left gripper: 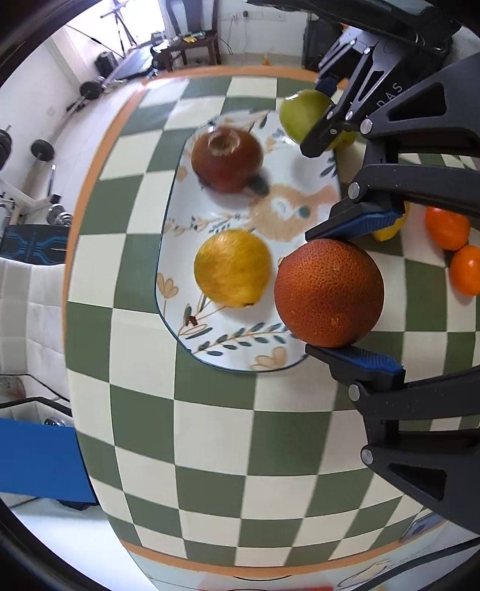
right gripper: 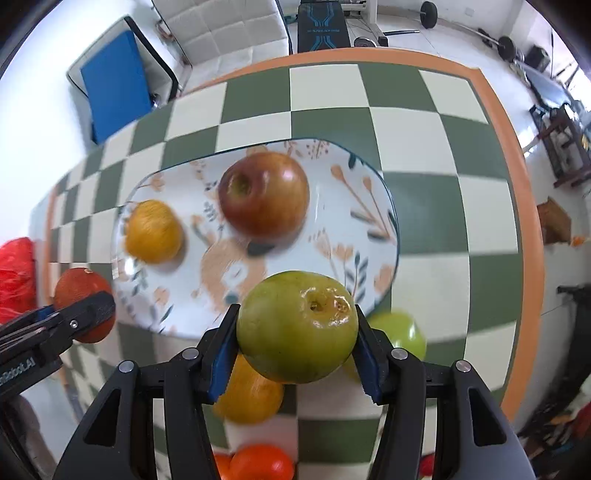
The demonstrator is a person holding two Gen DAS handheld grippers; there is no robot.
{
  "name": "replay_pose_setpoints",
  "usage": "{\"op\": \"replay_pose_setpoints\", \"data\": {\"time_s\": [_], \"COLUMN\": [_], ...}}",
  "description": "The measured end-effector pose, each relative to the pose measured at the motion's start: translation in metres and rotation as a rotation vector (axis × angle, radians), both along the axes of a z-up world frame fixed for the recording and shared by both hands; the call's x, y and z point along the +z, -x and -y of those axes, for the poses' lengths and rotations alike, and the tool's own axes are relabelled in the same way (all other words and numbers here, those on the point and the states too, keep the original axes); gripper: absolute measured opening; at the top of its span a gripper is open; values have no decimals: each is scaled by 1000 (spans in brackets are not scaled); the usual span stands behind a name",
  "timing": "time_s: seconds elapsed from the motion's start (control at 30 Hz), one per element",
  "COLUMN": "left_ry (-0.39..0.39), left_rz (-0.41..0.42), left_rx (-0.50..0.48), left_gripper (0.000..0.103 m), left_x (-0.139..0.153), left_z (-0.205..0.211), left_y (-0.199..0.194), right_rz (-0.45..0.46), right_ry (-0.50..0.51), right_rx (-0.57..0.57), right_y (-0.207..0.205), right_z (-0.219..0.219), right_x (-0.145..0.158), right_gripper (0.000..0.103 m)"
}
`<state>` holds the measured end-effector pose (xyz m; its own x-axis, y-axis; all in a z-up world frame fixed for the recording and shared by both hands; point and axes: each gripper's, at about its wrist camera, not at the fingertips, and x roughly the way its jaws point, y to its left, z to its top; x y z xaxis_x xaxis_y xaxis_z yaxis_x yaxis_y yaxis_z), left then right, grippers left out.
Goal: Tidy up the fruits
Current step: 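Place the dark orange and green apple on the plate, opening both tools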
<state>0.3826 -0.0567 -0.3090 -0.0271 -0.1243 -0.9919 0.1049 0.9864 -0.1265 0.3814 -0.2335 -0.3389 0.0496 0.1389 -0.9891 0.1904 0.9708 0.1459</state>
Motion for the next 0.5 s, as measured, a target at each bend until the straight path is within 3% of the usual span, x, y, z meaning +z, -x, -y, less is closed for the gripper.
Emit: {"op": "replay_pose_setpoints", "data": {"time_s": [0.23,0.5], "left_ry": [-20,-51], "left_rz": [-64,-81], "left_rx": [-27,-11], "left_gripper": [50,51], "left_x": [-27,-41], "left_z": [4,-2], "left_y": [-15,-16], "right_rz": [-42,-60], "right_ry": [9,-28], "right_rx": [22,-4], "right_y": [-10,-15], "right_z": [7,10], "right_x": [-24,-42], "right_gripper": [58,59]}}
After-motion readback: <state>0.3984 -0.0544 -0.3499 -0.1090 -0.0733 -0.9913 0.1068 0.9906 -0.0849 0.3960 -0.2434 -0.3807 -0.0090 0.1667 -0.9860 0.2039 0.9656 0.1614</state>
